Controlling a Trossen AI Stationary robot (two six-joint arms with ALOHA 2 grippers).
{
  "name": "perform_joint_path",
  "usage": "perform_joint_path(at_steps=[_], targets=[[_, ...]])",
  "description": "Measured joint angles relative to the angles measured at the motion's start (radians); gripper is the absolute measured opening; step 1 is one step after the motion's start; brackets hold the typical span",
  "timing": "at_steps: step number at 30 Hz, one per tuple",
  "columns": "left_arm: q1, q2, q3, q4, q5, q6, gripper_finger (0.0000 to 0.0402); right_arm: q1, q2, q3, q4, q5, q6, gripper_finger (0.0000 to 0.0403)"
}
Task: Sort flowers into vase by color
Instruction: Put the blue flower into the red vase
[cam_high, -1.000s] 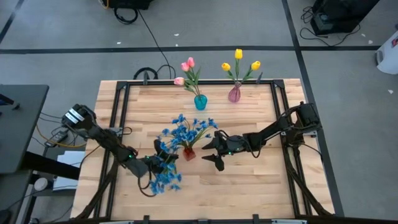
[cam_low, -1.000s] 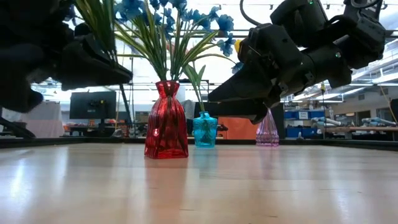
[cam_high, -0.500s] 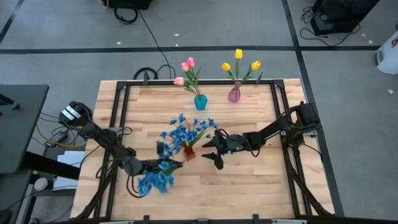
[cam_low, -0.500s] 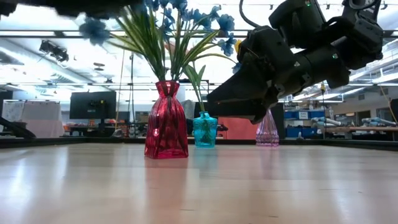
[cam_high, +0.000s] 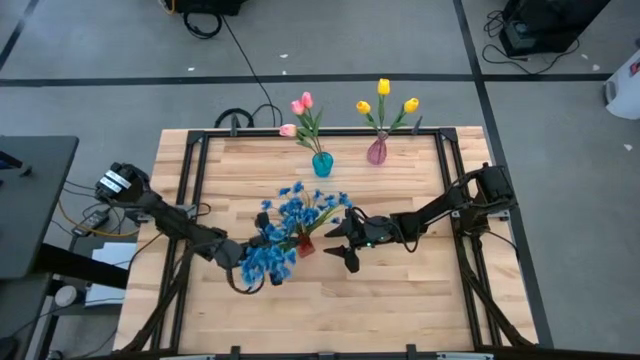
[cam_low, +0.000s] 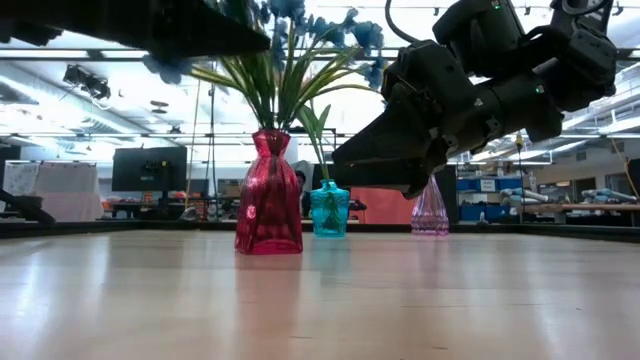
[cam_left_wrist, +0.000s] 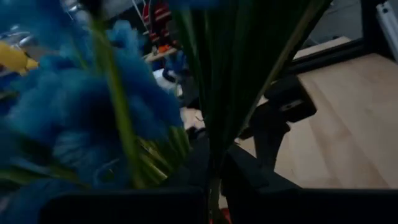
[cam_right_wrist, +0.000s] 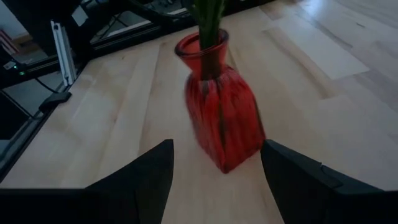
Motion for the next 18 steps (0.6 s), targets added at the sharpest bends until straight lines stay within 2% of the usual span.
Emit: perform_joint_path(at_steps=[9, 18], targets=[[0.039, 0.001, 0.000, -0.105, 0.057, -0.163, 0.0030, 0.001, 0.000, 0.000, -0.001, -0.003, -0.003, 0.0251], [0.105, 0.001, 0.000, -0.190, 0.090, -0.248, 0.0030, 0.001, 0.000, 0.000, -0.001, -0.003, -0.003, 0.0251]])
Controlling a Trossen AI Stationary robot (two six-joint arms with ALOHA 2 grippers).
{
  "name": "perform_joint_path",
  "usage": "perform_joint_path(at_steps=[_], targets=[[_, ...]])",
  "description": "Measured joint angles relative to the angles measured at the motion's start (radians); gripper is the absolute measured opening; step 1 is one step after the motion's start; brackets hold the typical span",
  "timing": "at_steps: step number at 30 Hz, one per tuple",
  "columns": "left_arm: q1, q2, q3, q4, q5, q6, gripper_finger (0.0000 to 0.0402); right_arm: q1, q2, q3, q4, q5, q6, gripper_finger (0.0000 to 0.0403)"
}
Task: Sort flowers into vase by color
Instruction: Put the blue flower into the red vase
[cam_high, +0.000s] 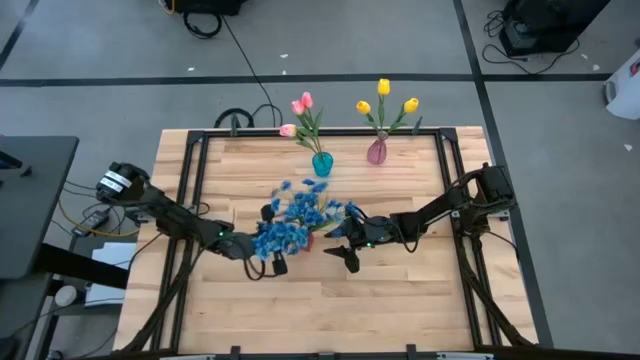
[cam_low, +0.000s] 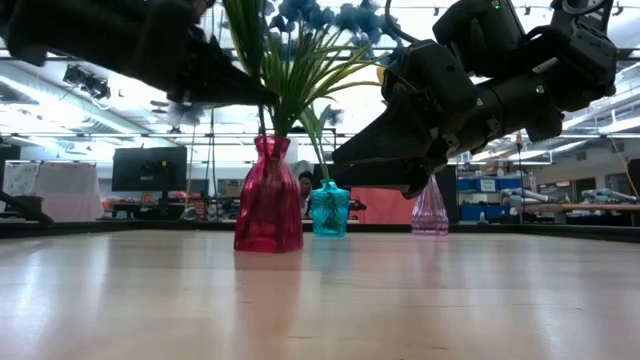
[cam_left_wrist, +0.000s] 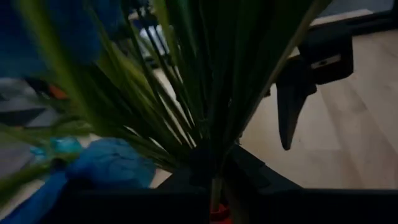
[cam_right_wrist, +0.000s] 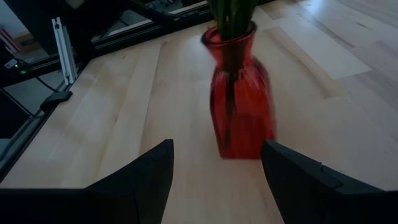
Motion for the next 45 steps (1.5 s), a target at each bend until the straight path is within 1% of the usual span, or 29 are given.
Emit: perform_joint_path(at_steps=[4, 11, 17, 20, 23, 28, 31, 36, 42, 45], targets=[[0.043, 0.000, 0.000, -0.023, 0.072, -0.015, 0.0030, 0.000, 0.000, 0.000, 0.000, 0.000, 0.001, 0.0251], [0.098, 0.000, 0.000, -0.121, 0.093, 0.003, 0.0033, 0.000, 0.000, 0.000, 0.000, 0.000, 0.002, 0.0251], [0.141, 0.000, 0.000, -0.136, 0.169, -0.031, 0.0037, 0.000, 0.000, 0.000, 0.000, 0.001, 0.002, 0.0251], [0.148, -0.002, 0.000, -0.135, 0.174, -0.059, 0.0043, 0.001, 0.000, 0.000, 0.000, 0.000, 0.007, 0.0251], [0.146, -0.017, -0.001, -0.137, 0.174, -0.053, 0.0070, 0.008, -0.001, 0.000, -0.001, 0.000, 0.007, 0.0251], [0.143, -0.059, -0.001, -0.149, 0.189, -0.048, 0.0133, 0.010, -0.001, 0.000, -0.002, -0.001, 0.007, 0.0251], [0.131, -0.088, -0.001, -0.166, 0.190, -0.024, 0.0154, 0.010, -0.001, 0.000, -0.002, 0.000, 0.007, 0.0251], [0.124, -0.119, -0.001, -0.188, 0.175, 0.000, 0.0155, 0.010, -0.001, 0.000, -0.001, 0.000, 0.007, 0.0251], [0.125, -0.107, 0.000, -0.249, 0.168, -0.023, 0.0135, 0.010, -0.001, 0.000, -0.001, 0.001, 0.007, 0.0251], [0.120, -0.111, -0.002, -0.279, 0.167, -0.029, 0.0133, 0.010, -0.003, -0.001, -0.007, 0.000, 0.006, 0.0251]])
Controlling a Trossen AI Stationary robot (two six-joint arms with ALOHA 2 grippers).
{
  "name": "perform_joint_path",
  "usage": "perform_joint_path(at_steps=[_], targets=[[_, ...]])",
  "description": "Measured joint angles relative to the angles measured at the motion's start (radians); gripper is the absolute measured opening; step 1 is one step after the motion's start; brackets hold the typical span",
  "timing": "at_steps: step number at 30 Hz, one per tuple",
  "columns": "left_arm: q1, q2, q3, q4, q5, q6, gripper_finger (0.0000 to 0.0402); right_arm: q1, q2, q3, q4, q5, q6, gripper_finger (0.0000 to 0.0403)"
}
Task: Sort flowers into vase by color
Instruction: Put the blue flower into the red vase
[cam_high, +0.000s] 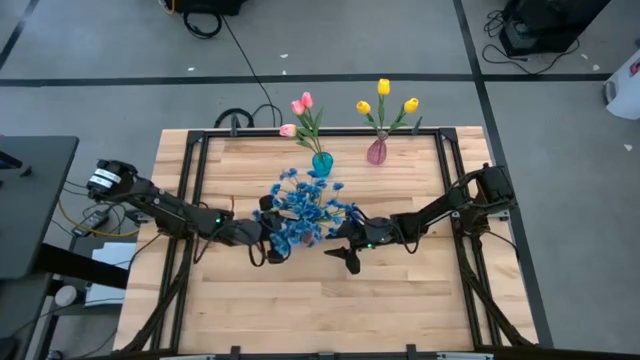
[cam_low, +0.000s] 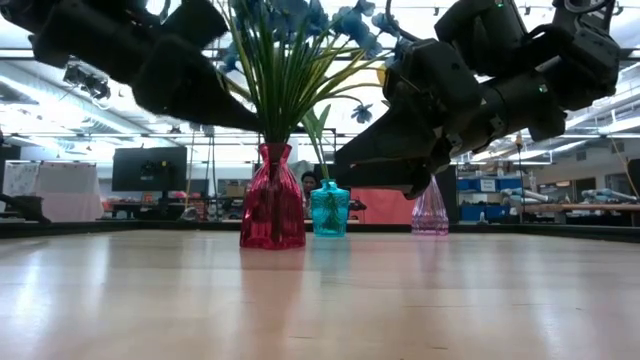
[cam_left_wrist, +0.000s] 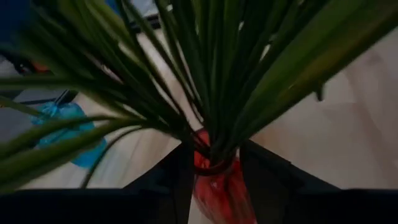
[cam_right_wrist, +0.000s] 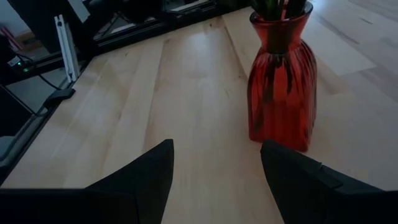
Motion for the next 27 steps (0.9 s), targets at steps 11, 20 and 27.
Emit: perform_joint_path(at_steps=[11, 20, 27], targets=[[-0.055, -0.285, 0.002, -0.267, -0.004, -0.047, 0.0181, -0.044, -0.080, -0.061, 0.008, -0.008, -0.030, 0.0252], [-0.088, -0.436, 0.001, -0.370, 0.002, -0.049, 0.0183, -0.098, -0.321, -0.204, 0.008, 0.000, -0.088, 0.0251], [-0.096, -0.434, 0.000, -0.332, 0.077, -0.053, 0.0183, -0.123, -0.424, -0.256, 0.008, 0.000, -0.087, 0.0251]])
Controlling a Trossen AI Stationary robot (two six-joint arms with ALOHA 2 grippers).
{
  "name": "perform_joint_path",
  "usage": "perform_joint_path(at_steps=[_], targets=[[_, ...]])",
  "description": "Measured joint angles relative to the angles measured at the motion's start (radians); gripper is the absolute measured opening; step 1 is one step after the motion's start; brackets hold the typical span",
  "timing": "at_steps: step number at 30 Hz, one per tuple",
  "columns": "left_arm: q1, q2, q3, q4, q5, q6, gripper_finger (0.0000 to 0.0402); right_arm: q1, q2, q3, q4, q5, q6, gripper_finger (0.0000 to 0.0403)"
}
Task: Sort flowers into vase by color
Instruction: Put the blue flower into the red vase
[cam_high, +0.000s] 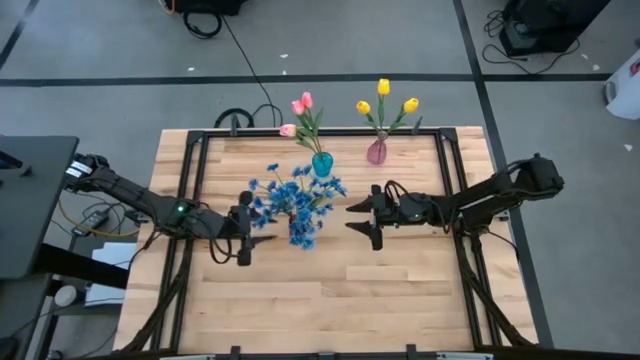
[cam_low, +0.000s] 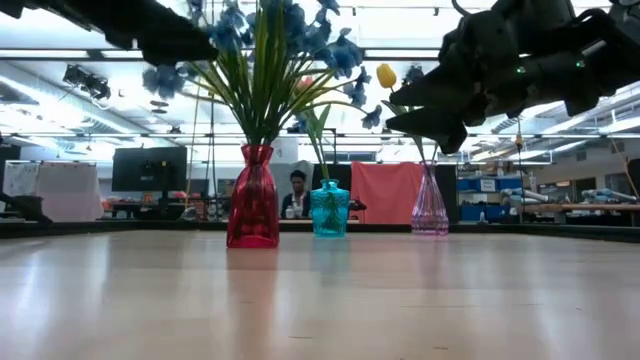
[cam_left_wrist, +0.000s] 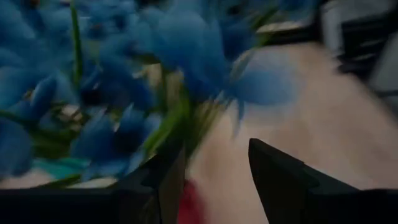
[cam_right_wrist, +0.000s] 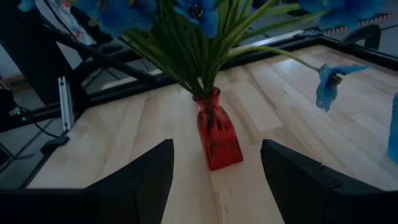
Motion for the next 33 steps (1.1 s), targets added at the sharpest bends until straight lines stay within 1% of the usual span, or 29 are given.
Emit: perform_joint_path(at_steps=[4, 10, 14, 16, 17, 18, 20, 22, 23, 25, 29, 33], targets=[[-0.001, -0.001, 0.006, 0.088, 0.164, -0.030, 0.0183, -0.001, -0.001, 0.001, 0.001, 0.000, -0.007, 0.0251], [-0.013, -0.049, 0.083, -0.037, 0.295, -0.045, 0.0183, -0.005, -0.012, 0.001, -0.003, -0.015, -0.019, 0.0251], [-0.025, -0.116, 0.094, -0.055, 0.387, -0.047, 0.0183, -0.005, -0.056, 0.001, -0.009, -0.034, -0.043, 0.0251], [-0.030, -0.145, 0.094, -0.061, 0.435, -0.077, 0.0183, -0.006, -0.080, 0.001, -0.021, -0.034, -0.054, 0.0252], [-0.032, -0.155, 0.094, -0.069, 0.436, -0.089, 0.0183, -0.008, -0.089, 0.001, -0.023, -0.030, -0.056, 0.0251], [-0.032, -0.159, 0.094, -0.086, 0.411, -0.095, 0.0183, -0.012, -0.096, 0.001, -0.022, -0.029, -0.056, 0.0251], [-0.031, -0.153, 0.093, -0.139, 0.316, -0.100, 0.0183, -0.017, -0.104, 0.001, -0.022, -0.027, -0.053, 0.0251], [-0.023, -0.133, 0.075, -0.136, 0.255, -0.083, 0.0183, -0.019, -0.107, 0.001, -0.021, -0.026, -0.052, 0.0251], [-0.016, -0.119, 0.064, -0.104, 0.250, -0.064, 0.0183, -0.019, -0.107, 0.001, -0.020, -0.024, -0.052, 0.0252], [0.005, -0.087, 0.056, -0.014, 0.279, -0.025, 0.0183, -0.019, -0.106, 0.001, -0.007, -0.023, -0.052, 0.0251], [0.069, -0.016, 0.056, 0.039, 0.341, 0.006, 0.0183, -0.019, -0.106, 0.001, 0.009, -0.023, -0.052, 0.0251], [0.118, 0.037, 0.100, -0.103, 0.377, -0.016, 0.0183, -0.019, -0.106, 0.002, 0.008, -0.006, -0.048, 0.0252]])
